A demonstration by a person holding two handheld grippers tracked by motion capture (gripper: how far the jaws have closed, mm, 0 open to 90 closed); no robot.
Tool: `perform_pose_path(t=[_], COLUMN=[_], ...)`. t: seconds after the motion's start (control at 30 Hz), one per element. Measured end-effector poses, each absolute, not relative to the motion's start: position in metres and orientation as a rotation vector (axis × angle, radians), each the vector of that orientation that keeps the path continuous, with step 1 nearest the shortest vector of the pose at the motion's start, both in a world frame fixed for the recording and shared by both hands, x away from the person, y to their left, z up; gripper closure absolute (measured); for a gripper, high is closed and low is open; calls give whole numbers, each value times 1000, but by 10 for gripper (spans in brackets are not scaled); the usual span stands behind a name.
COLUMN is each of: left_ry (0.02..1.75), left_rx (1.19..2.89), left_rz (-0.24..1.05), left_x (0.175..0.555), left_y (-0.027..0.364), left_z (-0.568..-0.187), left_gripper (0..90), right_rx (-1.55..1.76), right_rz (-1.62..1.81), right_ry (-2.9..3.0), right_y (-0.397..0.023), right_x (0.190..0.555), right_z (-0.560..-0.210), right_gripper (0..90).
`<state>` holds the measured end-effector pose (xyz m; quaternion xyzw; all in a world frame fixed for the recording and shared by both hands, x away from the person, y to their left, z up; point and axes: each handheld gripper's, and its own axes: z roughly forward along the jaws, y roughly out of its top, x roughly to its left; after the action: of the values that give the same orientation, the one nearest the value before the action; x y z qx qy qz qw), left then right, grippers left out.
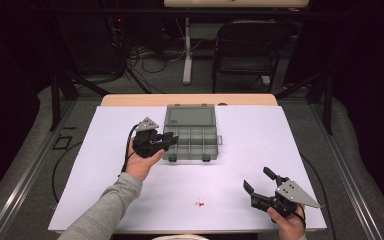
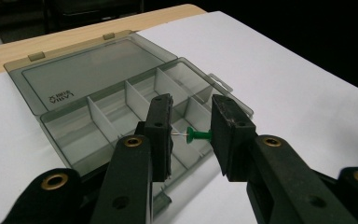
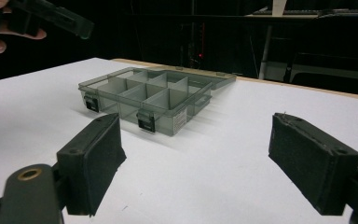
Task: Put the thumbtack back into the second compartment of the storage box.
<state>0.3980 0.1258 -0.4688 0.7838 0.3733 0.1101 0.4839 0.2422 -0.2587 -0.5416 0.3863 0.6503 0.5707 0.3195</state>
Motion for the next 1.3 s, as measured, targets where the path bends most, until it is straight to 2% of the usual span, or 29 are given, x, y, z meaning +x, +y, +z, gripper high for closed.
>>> perform_pose_path(t=[0.33,0.87,1.3], left_ry=[964,1081,1171], left_rx=[1952,2021,2047], left_rz=[291,316,313], left_x=[428,466,480], left_y=[111,75,72], left_z=[-468,-490,-507], left_gripper=[692,692,691], right_rx=[1016,1024,1015], right_rz=[1498,1505,1508], right_ry=[1719,1719,1729], right_y=[-259,-260,-259], right_x=[243,244,245], right_z=[-542,-543,-543], right_gripper=[169,169,169])
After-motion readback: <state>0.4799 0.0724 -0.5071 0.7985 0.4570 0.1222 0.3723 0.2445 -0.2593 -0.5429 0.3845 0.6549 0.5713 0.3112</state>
